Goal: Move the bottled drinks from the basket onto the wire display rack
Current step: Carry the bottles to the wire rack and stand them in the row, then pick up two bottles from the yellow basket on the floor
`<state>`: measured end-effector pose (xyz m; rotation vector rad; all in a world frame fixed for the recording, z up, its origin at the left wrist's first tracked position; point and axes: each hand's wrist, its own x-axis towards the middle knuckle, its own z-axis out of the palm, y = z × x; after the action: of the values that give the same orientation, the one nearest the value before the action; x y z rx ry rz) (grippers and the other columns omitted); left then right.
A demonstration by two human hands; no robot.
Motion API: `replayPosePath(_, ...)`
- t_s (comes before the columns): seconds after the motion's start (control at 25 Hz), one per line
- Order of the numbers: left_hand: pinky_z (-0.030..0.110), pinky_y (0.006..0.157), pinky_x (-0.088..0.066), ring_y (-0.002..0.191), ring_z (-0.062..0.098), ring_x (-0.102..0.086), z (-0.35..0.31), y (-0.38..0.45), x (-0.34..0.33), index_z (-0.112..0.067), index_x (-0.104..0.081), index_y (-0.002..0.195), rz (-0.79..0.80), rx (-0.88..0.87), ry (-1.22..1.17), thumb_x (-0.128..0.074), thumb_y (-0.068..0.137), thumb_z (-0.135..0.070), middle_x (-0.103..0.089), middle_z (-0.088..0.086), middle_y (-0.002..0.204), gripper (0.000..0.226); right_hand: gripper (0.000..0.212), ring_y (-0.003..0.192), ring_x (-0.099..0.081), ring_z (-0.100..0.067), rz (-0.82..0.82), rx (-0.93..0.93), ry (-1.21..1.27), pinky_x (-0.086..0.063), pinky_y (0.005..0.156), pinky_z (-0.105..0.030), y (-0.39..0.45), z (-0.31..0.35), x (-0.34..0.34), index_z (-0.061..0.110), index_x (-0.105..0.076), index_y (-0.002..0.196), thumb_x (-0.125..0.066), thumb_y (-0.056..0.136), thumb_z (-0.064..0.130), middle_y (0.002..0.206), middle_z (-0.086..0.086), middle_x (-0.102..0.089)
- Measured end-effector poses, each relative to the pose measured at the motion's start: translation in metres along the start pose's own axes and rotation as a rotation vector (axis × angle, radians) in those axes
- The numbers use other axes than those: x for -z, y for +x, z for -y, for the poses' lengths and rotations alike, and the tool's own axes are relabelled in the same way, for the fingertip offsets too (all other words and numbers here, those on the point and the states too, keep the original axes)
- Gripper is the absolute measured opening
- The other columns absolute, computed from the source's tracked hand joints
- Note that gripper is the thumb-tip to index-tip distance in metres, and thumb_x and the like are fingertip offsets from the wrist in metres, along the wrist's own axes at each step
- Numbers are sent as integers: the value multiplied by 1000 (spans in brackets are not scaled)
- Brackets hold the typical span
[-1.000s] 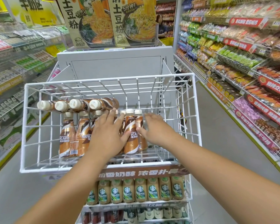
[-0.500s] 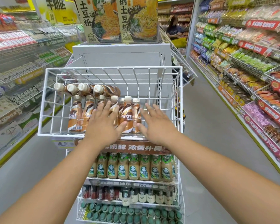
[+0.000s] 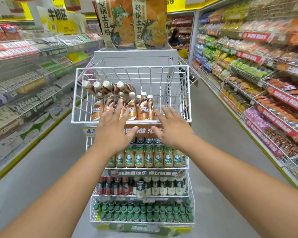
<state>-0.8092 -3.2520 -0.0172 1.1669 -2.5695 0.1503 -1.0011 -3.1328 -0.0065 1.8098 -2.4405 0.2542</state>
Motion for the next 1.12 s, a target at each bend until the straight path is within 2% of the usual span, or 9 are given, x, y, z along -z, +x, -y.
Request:
replayPosePath(0.12, 47, 128, 1, 158, 25, 9, 7, -44, 22, -35, 1, 163, 10, -32, -16, -20, 98, -73, 10, 1, 171, 78, 75, 159, 5, -26, -10, -47, -2, -7, 129, -48, -49, 31, 9, 27, -1, 164, -27, 103, 62, 173, -2, 3)
replayPosePath(0.28, 49, 128, -3, 158, 25, 6, 3, -94, 47, -34, -2, 163, 44, -84, -60, -23, 97, -73, 6, 2, 172, 80, 76, 159, 5, -27, 18, -86, 6, -9, 128, -49, -111, 61, 16, 27, -4, 164, -27, 103, 64, 173, -3, 3)
replayPosePath(0.56, 49, 128, -1, 158, 22, 6, -59, -147, 63, -33, -4, 163, 32, -274, -144, -26, 98, -72, 4, -1, 172, 79, 76, 159, 2, -26, -62, -224, 6, -11, 128, -47, -217, 51, 37, 25, -6, 164, -30, 103, 63, 173, -5, -2)
replayPosePath(0.72, 51, 128, -8, 158, 26, -1, -148, -171, 54, -31, -10, 163, -23, -439, -252, -34, 98, -67, -2, 2, 172, 79, 75, 159, 1, -25, -125, -387, 9, -11, 128, -44, -316, 12, 50, 25, -9, 164, -36, 103, 60, 173, -3, -1)
replayPosePath(0.88, 52, 126, -15, 158, 29, -8, -278, -216, 52, -26, -16, 163, -2, -647, -309, -41, 98, -64, -7, 5, 172, 80, 77, 159, -2, -26, -134, -613, -37, -17, 127, -47, -441, -49, 61, 25, -10, 164, -38, 102, 61, 173, -3, -2)
replayPosePath(0.96, 53, 125, -18, 157, 30, -11, -347, -252, 53, -25, -17, 163, 16, -757, -367, -44, 99, -61, -8, 5, 172, 79, 77, 159, -5, -27, -158, -723, -55, -17, 127, -47, -517, -81, 67, 24, -13, 164, -41, 102, 59, 172, -4, -6)
replayPosePath(1.12, 57, 118, -31, 152, 36, -25, -485, -352, 55, -20, -27, 160, 3, -947, -536, -49, 97, -55, -22, 10, 168, 76, 76, 159, 1, -25, -133, -918, -60, -10, 128, -43, -688, -123, 73, 26, -11, 164, -40, 102, 60, 173, -1, -1)
